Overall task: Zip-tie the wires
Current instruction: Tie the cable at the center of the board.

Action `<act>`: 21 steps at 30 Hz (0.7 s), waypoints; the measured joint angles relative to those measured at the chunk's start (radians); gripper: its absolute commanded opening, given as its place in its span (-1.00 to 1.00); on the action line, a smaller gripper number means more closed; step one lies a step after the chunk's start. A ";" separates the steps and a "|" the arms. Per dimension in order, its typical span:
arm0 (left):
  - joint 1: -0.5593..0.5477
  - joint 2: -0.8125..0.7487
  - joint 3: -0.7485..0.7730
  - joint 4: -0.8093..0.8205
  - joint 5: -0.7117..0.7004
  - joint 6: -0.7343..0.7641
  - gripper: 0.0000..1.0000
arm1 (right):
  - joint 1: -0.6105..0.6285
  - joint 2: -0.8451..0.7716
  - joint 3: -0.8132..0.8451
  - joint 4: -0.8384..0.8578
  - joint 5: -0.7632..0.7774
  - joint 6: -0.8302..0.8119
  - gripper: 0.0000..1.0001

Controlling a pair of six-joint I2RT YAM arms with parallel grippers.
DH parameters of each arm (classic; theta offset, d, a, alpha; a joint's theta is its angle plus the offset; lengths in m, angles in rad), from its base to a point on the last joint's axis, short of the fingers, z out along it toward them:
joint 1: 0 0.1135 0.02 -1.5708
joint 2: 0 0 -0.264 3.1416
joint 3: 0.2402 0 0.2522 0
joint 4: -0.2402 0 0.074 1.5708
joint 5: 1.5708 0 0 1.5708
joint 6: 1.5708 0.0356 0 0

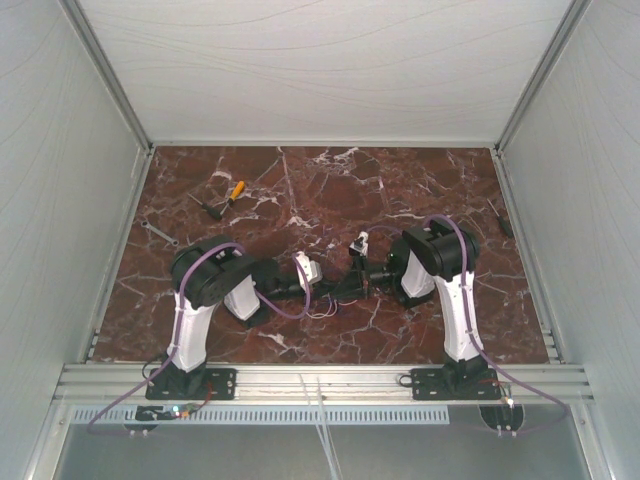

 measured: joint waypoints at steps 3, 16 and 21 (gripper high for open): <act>0.000 0.000 0.000 0.000 -0.005 0.003 -1.00 | 0.006 0.002 0.002 0.000 0.015 0.000 -1.00; 0.000 0.000 -0.005 -0.013 -0.013 0.008 -1.00 | 0.016 -0.142 -0.011 -0.435 0.103 -0.278 -1.00; 0.005 0.000 -0.009 -0.020 -0.036 0.013 -1.00 | 0.016 -0.165 0.072 -0.686 0.078 -0.432 -1.00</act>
